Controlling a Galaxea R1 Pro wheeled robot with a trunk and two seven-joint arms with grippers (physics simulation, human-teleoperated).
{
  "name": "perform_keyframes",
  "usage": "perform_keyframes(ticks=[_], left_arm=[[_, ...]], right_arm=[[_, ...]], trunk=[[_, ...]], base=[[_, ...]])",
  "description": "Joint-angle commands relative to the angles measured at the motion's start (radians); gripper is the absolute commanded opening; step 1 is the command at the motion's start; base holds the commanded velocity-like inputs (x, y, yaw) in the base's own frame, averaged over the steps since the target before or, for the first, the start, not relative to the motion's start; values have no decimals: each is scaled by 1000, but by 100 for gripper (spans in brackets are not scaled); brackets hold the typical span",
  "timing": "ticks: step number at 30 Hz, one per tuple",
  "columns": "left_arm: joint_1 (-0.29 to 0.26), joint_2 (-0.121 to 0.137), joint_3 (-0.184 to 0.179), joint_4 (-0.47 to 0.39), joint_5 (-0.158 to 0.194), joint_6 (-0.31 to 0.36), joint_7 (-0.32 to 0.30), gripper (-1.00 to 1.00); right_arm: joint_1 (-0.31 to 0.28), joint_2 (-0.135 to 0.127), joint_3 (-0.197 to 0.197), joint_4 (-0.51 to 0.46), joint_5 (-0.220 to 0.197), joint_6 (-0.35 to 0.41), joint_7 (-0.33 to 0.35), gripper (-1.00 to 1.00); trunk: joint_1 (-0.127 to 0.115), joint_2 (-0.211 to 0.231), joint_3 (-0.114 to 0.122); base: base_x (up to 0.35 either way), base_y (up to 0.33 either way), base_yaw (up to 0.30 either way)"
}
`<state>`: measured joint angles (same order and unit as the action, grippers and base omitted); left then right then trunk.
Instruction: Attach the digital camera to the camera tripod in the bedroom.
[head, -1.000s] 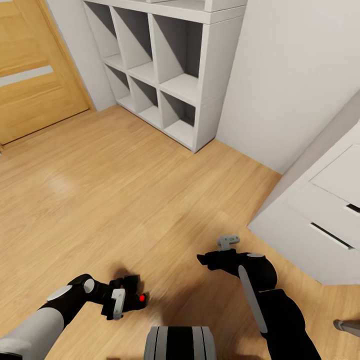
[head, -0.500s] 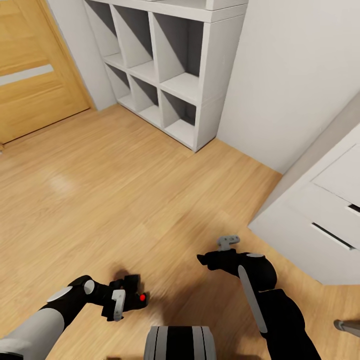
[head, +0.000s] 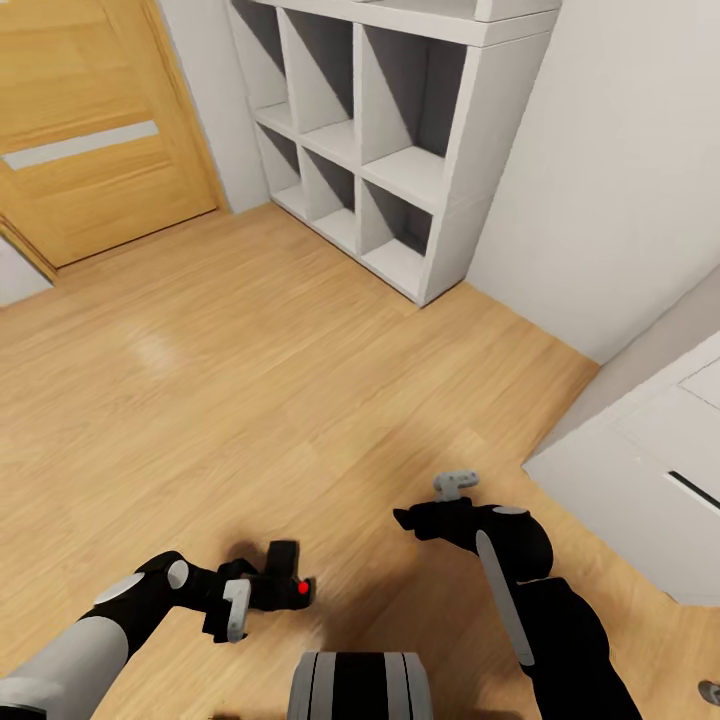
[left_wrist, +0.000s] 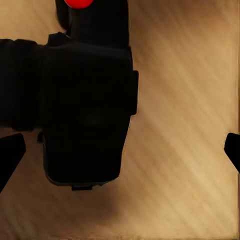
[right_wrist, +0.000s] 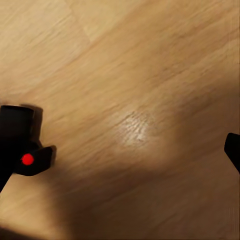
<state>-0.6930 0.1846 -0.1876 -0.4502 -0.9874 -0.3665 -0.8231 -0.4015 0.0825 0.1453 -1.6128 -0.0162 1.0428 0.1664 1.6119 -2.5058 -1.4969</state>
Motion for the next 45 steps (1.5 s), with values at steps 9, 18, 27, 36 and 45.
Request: perform_keyframes(ticks=[9, 18, 27, 36, 45], left_arm=[[1, 1, -3, -1, -5, -4, 2, 100], [2, 0, 7, 13, -5, -3, 17, 100], [2, -2, 39, 22, -7, -3, 24, 100], [-9, -2, 51, 24, -7, -3, 26, 100], [-25, 0, 53, 24, -5, -4, 22, 100]], right_arm=[[0, 0, 1, -1, 3, 4, 1, 100], [0, -1, -3, -1, -2, 4, 1, 100], [0, -1, -6, -1, -3, 4, 1, 100], [0, -1, -6, -1, -2, 4, 1, 100], [1, -1, -4, -1, -2, 4, 1, 100]], trunk=[[0, 0, -1], [0, 0, -5], [0, 0, -16], [0, 0, -30], [0, 0, -44]], base=[[0, 0, 124], [0, 0, 31], [0, 0, 7], [0, 0, 1], [0, 0, 0]])
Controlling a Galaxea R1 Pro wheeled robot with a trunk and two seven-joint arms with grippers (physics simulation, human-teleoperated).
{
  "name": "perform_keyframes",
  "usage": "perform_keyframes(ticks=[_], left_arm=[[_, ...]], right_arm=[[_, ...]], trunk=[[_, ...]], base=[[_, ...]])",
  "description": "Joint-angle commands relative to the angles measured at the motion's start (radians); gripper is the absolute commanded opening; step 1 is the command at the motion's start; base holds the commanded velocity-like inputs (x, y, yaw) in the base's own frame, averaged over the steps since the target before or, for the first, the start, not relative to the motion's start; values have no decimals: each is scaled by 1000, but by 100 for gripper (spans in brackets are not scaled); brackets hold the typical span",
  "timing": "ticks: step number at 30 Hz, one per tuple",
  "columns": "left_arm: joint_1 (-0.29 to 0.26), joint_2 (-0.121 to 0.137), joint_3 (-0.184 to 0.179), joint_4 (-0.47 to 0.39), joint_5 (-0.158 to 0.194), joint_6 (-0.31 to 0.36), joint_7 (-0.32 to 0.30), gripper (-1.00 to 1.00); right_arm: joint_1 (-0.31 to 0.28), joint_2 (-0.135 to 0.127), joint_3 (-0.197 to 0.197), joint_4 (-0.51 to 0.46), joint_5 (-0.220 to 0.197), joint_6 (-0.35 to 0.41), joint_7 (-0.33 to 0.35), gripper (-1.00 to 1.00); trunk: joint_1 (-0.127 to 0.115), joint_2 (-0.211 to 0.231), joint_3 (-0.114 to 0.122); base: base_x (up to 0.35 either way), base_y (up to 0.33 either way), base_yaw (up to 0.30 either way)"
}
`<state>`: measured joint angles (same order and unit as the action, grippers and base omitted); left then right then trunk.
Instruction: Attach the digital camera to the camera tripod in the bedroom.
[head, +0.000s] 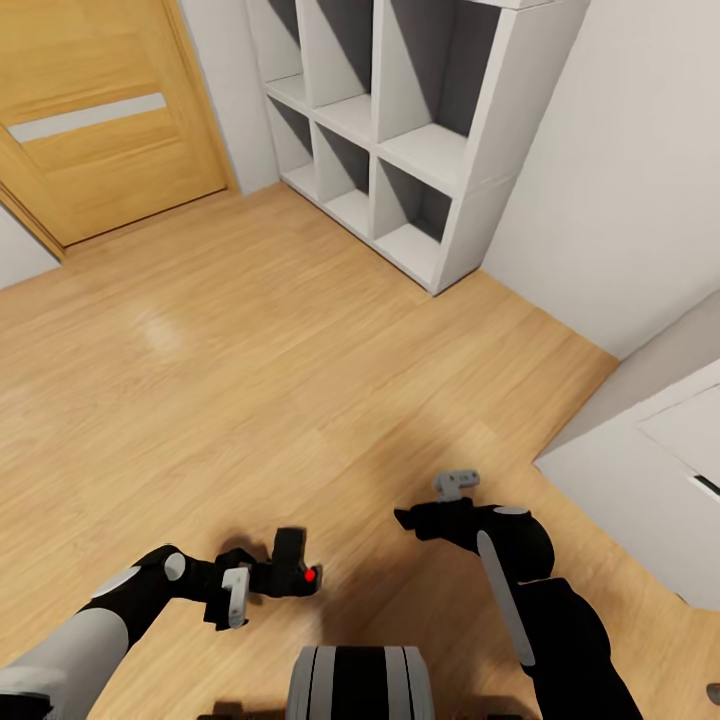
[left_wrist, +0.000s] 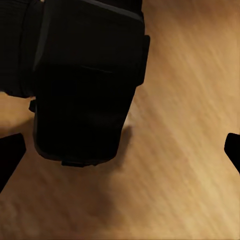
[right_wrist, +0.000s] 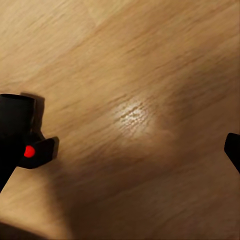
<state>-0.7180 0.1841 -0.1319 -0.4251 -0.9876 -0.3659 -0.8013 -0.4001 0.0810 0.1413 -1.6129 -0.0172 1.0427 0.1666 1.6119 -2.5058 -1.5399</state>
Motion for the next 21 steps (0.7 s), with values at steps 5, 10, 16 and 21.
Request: perform_keyframes(ticks=[5, 10, 16, 21], left_arm=[[-26, 1, -2, -1, -4, -5, -10, 100], [-47, 1, -3, -1, -3, -6, -16, 100], [-68, 1, -4, -1, -2, -6, -19, 100], [-81, 1, -4, -1, -3, -7, -20, 100]], right_arm=[[0, 0, 2, -1, -1, 4, 1, 100], [0, 0, 2, -1, -1, 4, 1, 100], [0, 0, 2, -1, -1, 4, 1, 100], [0, 0, 2, -1, -2, 4, 1, 100]], trunk=[[0, 0, -8], [0, 0, -16], [0, 0, -25], [0, 0, -33]], base=[[0, 0, 0], [0, 0, 0], [0, 0, 0], [0, 0, 0]])
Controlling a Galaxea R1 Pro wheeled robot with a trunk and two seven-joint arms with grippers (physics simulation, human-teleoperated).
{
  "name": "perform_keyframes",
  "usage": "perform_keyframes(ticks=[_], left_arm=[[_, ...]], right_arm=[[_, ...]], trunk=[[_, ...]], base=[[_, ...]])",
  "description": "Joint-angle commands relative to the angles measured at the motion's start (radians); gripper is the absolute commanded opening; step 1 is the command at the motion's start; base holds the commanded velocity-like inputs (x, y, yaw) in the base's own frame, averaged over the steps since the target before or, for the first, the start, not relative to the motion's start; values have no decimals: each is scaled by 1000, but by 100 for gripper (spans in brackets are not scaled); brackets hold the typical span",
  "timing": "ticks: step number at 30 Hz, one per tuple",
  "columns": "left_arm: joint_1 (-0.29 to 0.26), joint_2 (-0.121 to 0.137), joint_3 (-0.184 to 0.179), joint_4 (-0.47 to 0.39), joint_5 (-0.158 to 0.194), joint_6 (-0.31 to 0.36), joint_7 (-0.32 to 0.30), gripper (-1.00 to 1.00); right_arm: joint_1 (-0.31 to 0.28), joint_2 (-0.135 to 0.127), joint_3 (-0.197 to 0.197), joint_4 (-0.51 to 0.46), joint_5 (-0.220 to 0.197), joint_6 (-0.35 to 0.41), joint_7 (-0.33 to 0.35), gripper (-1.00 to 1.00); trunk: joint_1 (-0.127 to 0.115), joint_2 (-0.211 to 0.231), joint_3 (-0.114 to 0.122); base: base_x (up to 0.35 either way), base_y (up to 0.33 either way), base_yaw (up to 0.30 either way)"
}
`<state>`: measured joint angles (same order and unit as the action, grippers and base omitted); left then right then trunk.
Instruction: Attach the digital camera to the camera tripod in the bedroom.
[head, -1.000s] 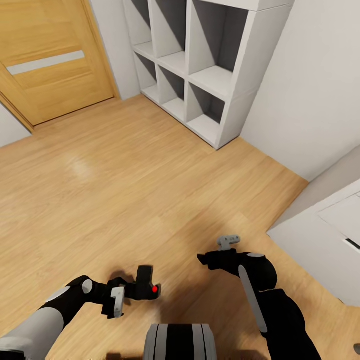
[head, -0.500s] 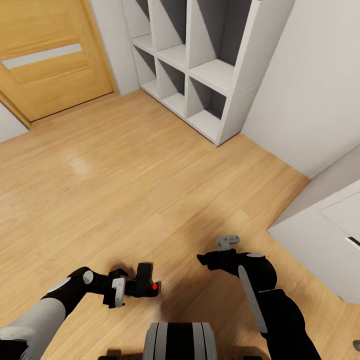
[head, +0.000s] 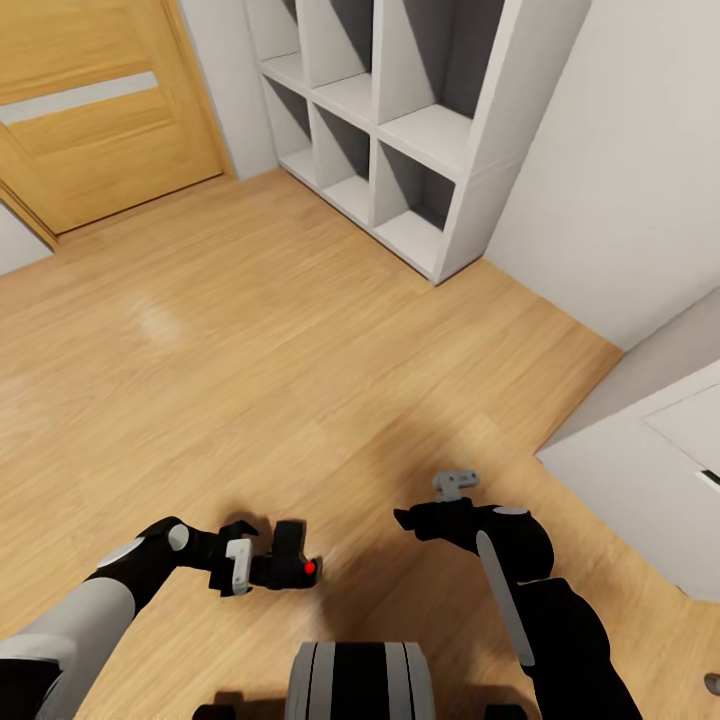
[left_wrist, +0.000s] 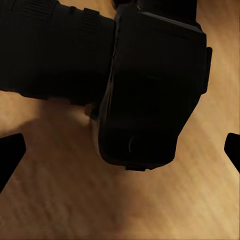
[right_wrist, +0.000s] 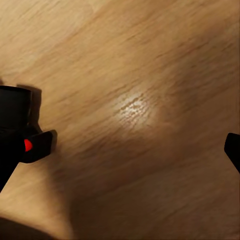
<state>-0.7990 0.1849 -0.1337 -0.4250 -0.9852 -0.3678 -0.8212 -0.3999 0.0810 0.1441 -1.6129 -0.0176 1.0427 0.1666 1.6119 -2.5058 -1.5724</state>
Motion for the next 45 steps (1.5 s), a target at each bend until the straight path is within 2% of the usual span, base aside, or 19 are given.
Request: perform_keyframes(ticks=[1, 45], left_arm=[[0, 0, -2, -1, -5, -5, 0, 100], [-30, -3, -12, -3, -22, -14, 0, 100]], right_arm=[[0, 0, 0, -1, -1, 4, 1, 100], [0, 0, 1, -1, -1, 4, 1, 100]], trunk=[[0, 0, -2], [0, 0, -70]], base=[[0, 0, 0], [0, 0, 0]])
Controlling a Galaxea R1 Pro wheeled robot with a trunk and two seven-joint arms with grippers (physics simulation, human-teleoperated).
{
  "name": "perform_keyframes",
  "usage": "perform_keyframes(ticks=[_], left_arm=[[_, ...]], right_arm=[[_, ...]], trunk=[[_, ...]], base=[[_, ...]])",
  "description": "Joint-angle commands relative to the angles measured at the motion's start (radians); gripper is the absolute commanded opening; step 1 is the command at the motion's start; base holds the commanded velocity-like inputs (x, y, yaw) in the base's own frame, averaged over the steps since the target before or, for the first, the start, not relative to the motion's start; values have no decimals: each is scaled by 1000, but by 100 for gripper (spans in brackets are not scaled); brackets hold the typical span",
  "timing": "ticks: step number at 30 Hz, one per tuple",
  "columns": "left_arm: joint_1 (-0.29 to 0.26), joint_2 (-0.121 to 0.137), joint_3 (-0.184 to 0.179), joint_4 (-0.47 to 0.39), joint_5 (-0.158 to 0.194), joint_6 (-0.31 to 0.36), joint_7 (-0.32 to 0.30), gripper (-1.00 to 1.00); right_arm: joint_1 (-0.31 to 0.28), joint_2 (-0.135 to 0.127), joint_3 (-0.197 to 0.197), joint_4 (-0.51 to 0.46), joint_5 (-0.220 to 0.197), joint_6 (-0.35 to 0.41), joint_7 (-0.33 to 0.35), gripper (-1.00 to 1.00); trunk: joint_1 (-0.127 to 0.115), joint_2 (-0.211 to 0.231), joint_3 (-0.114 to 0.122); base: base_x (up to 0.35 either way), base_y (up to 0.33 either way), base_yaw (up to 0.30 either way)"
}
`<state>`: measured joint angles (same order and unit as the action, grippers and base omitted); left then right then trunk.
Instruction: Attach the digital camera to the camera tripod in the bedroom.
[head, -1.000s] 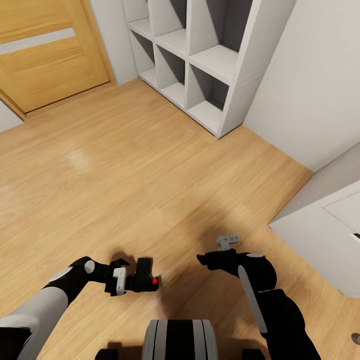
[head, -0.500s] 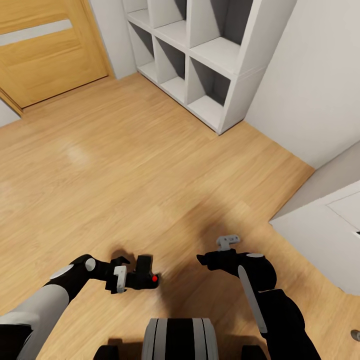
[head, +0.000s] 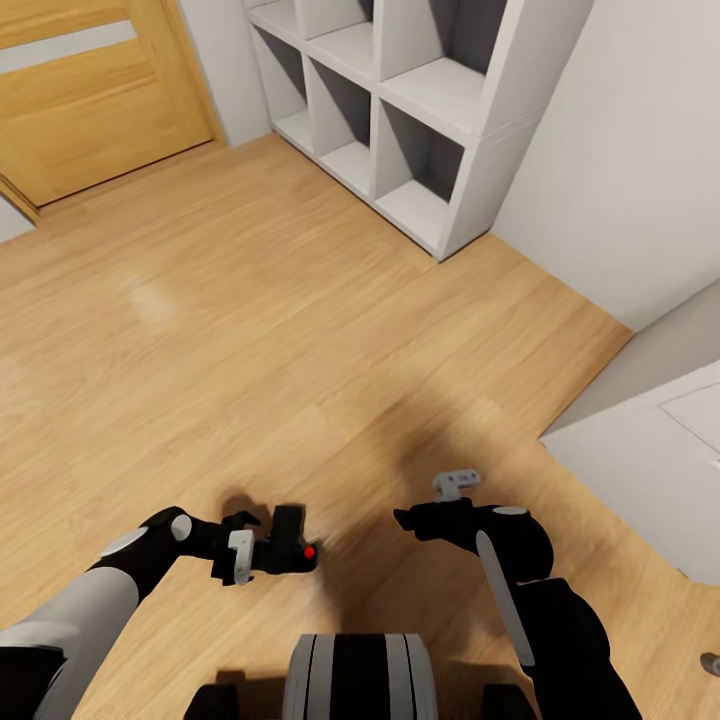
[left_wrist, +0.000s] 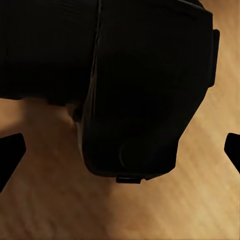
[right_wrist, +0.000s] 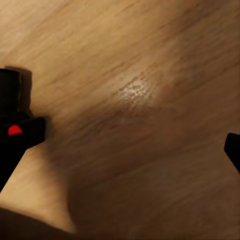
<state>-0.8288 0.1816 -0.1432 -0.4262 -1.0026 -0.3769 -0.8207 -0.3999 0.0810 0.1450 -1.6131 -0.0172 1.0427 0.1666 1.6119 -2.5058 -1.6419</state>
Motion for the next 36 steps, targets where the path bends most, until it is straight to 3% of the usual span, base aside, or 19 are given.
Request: perform_keyframes(ticks=[1, 36], left_arm=[[0, 1, -2, -2, -5, -5, 0, 100], [-1, 1, -2, -1, -4, -5, 3, 100]], right_arm=[[0, 0, 0, -1, -1, 4, 1, 100], [1, 0, -1, -1, -1, 4, 1, 100]], trunk=[[0, 0, -2], [0, 0, -56]], base=[[0, 0, 0], [0, 0, 0]])
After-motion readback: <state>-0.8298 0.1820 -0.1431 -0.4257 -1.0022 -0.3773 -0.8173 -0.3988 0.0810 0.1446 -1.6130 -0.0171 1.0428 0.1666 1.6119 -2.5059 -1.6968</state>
